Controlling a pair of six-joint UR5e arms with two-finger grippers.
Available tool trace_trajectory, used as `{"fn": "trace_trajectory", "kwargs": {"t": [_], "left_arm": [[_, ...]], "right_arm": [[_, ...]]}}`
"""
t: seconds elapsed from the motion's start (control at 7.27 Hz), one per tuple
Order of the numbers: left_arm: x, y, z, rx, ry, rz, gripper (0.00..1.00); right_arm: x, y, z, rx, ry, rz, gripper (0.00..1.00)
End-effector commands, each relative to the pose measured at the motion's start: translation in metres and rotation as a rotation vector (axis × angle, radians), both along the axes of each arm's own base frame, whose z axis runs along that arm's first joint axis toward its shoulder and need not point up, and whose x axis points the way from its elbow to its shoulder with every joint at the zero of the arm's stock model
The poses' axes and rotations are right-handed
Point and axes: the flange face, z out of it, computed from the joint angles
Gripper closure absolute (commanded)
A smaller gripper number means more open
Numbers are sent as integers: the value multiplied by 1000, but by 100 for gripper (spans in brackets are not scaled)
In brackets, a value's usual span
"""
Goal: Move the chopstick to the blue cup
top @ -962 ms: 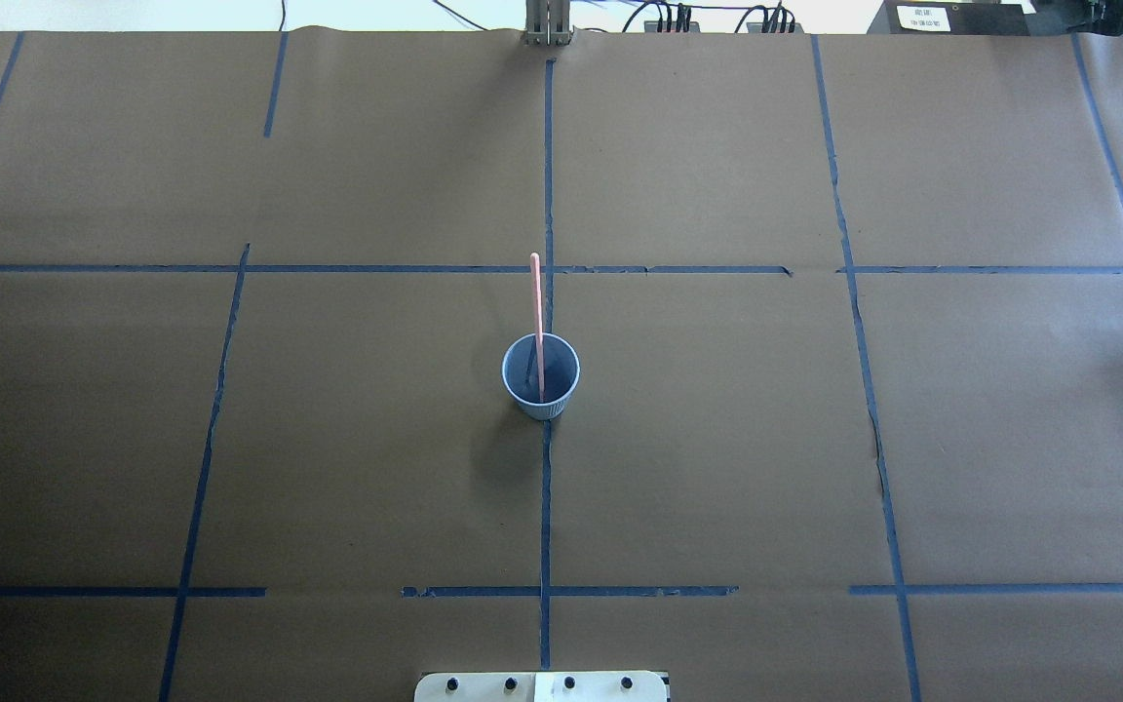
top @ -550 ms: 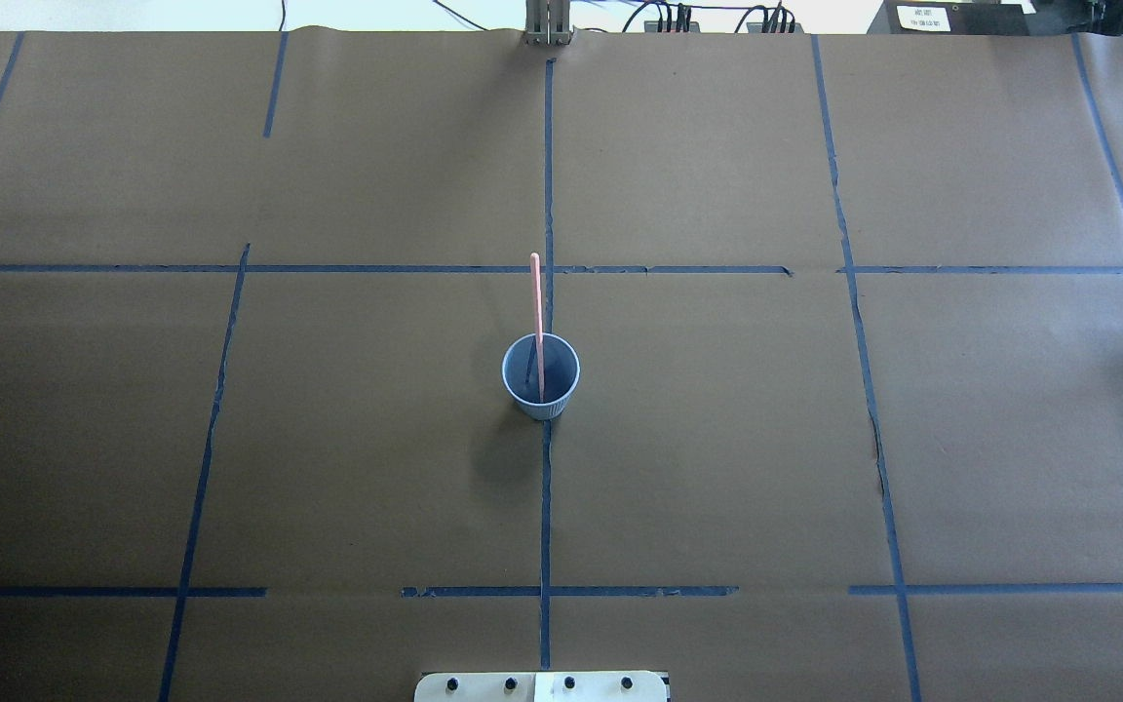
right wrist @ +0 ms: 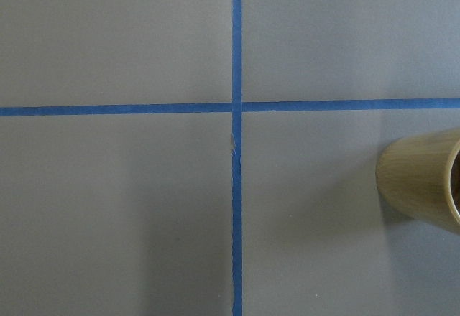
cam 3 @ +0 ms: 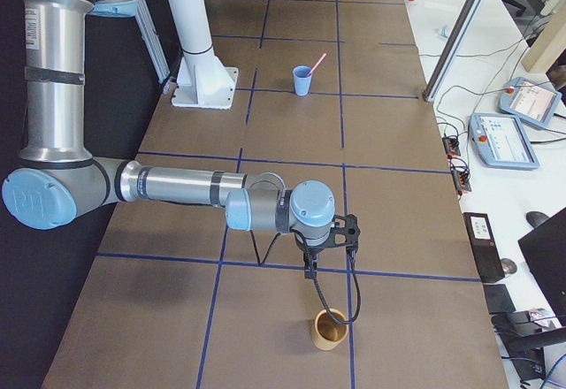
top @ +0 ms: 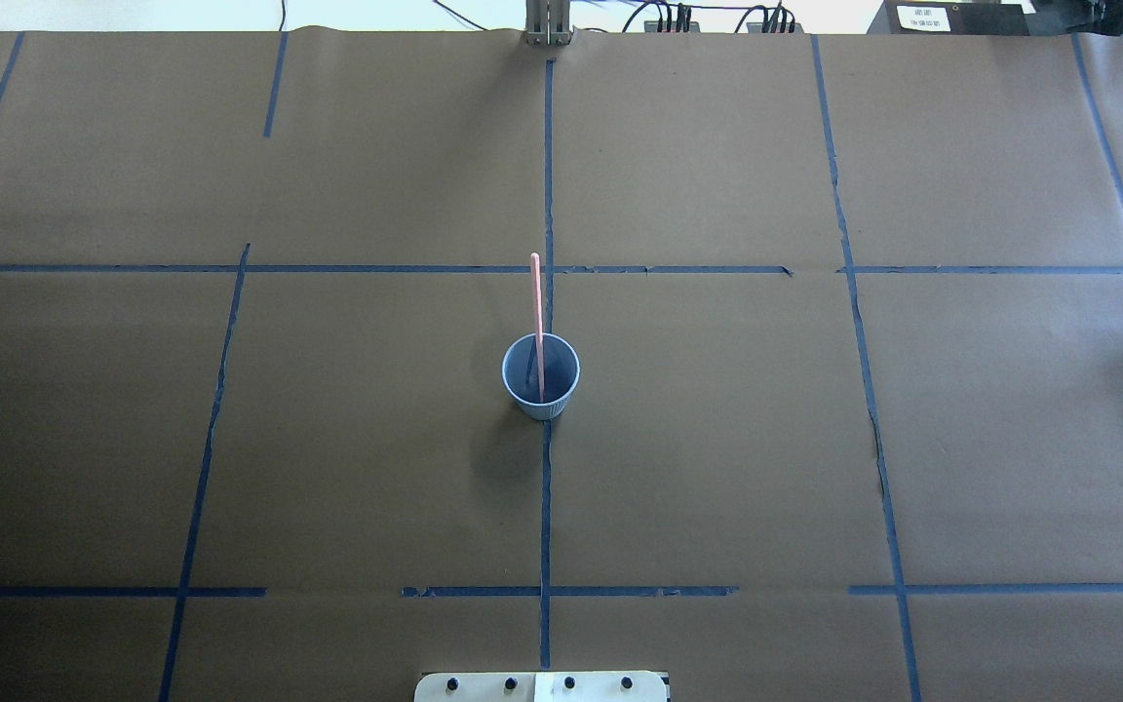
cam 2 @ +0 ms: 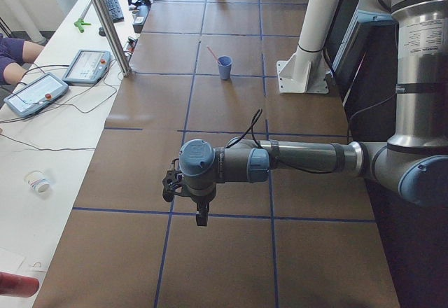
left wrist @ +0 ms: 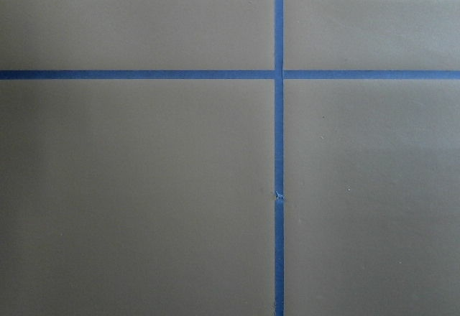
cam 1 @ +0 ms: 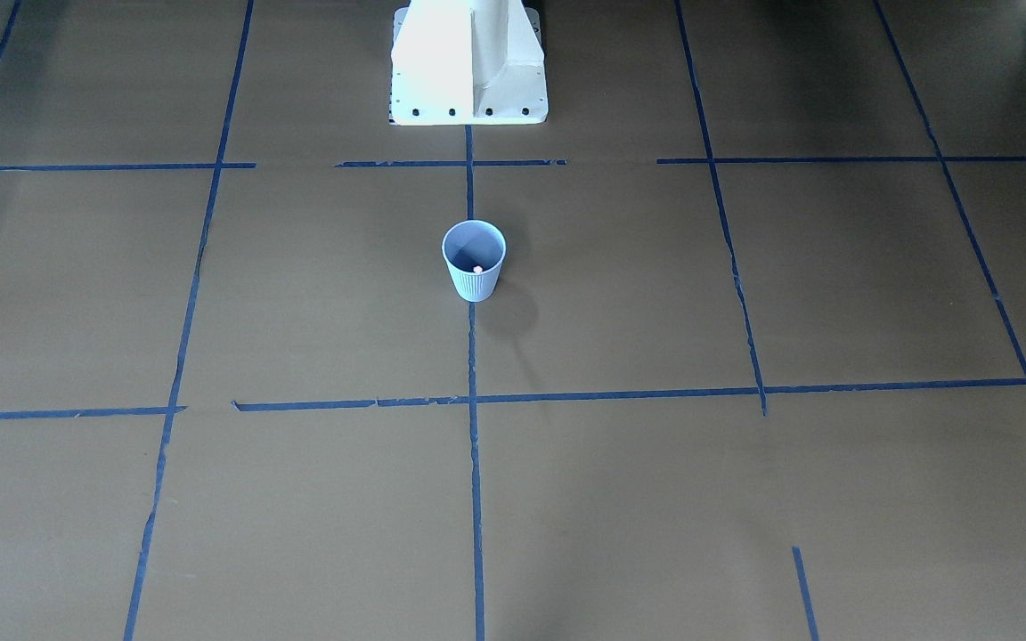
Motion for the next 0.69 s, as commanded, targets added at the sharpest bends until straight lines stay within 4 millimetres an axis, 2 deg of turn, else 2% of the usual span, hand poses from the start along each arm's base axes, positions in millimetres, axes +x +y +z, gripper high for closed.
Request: {"fn": "trace_trajectory", "kwargs": {"t": [0.0,0.55], "left_arm": [[0,0,0,-2,0,-1,0],[0,0,1,-2,0,0,0]], "right_arm": [[3,0,-1,4,2,5,0],[16,0,-3,13,3,30,0]]}}
